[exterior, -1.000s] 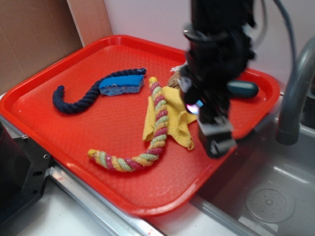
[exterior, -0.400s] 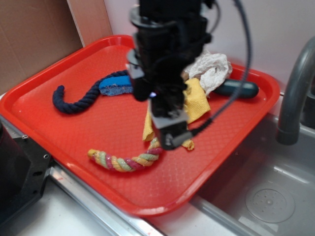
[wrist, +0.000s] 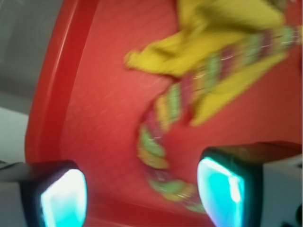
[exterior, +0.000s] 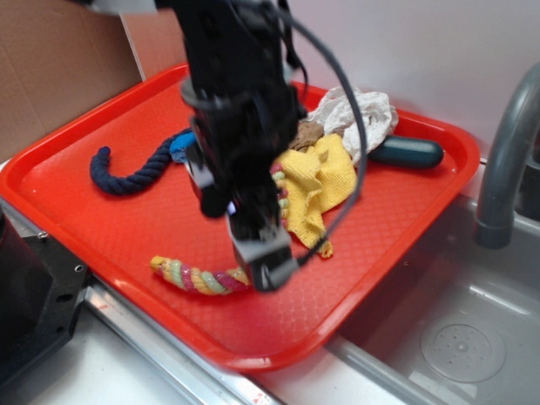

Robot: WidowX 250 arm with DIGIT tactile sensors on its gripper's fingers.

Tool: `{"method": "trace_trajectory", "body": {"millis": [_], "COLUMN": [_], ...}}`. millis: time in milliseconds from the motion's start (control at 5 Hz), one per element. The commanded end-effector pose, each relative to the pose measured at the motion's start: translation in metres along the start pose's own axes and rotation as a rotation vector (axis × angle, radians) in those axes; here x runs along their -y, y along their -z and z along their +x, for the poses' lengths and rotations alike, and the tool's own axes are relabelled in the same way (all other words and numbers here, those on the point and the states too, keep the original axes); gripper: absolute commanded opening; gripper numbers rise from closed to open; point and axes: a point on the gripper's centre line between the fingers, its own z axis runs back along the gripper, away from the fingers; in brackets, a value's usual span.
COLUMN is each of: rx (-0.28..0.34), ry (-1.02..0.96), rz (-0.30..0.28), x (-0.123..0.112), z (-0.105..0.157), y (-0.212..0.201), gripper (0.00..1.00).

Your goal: Grab the multicolored rope.

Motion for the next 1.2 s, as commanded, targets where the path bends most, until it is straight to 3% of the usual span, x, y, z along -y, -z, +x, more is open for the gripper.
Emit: {"method": "trace_trajectory", "body": {"millis": [0, 200, 400, 600, 1000], "rx": [-0.036, -0.04, -0.056, -0.062, -0.09], "ry": [0.055, 0.02, 0.018, 0.019, 0.022], "rz": [-0.091, -0.092, -0.108, -0.104, -0.084], "x": [0.012, 0.004, -0.001, 0.001, 0.005], "z": [-0.008, -0.022, -0.027, -0.03, -0.04], "y": [0.03, 0.027, 0.033, 0.035, 0.039], "gripper": [1.0, 1.0, 0.88, 0.0, 0.0]}}
